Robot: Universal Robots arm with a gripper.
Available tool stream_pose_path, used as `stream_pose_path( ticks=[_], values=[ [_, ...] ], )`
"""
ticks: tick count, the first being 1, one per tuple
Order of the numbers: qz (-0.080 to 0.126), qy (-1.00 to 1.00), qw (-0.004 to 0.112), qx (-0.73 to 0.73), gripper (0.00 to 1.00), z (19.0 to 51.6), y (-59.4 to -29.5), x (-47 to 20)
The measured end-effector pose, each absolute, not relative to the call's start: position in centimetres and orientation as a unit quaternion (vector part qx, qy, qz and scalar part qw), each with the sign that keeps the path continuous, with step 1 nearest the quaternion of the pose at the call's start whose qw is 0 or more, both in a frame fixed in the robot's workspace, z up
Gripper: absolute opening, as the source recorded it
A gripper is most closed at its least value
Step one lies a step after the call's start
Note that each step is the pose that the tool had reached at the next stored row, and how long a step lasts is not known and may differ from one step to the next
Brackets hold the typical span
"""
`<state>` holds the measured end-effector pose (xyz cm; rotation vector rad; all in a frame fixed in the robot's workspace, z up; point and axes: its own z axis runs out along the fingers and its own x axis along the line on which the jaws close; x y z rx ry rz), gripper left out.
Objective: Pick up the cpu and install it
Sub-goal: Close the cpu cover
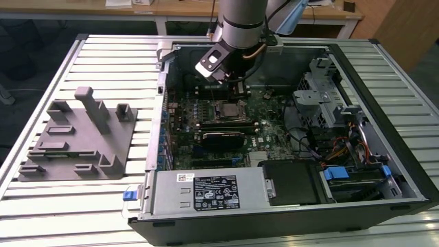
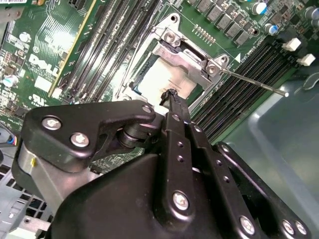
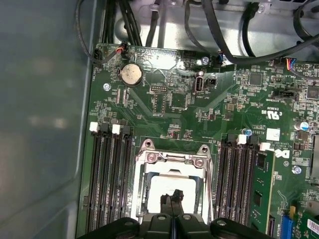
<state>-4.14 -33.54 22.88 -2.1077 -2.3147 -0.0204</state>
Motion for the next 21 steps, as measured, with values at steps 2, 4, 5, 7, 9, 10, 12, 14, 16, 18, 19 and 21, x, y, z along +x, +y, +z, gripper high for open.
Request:
stream_pose_path(
  ticks=[2, 4, 5, 7, 9, 10, 12, 14, 16, 18, 19, 21],
  values=[
    [-0.006, -0.748, 0.006, -0.664, 0.11, 22.88, -33.54, -4.14],
    [-0.006, -0.758, 0.006, -0.652, 0.11, 22.88, -33.55, -4.14],
    [-0.006, -0.766, 0.006, -0.643, 0.11, 22.88, -33.54, -4.14],
    [-0.006, -0.777, 0.006, -0.629, 0.11, 22.88, -33.54, -4.14],
    [-0.006, -0.789, 0.006, -0.615, 0.11, 22.88, -33.54, -4.14],
    [-0.006, -0.795, 0.006, -0.607, 0.11, 22.88, -33.54, -4.14],
    [-0.006, -0.805, 0.006, -0.593, 0.11, 22.87, -33.54, -4.14],
    [-0.006, -0.816, 0.006, -0.578, 0.11, 22.87, -33.55, -4.14],
    [-0.006, -0.826, 0.006, -0.564, 0.11, 22.87, -33.54, -4.14],
    [-0.006, -0.836, 0.006, -0.548, 0.11, 22.87, -33.54, -4.14],
    [-0.006, -0.841, 0.006, -0.541, 0.11, 22.87, -33.54, -4.14],
    [-0.005, -0.851, 0.007, -0.525, 0.11, 22.86, -33.54, -4.14]
  ],
)
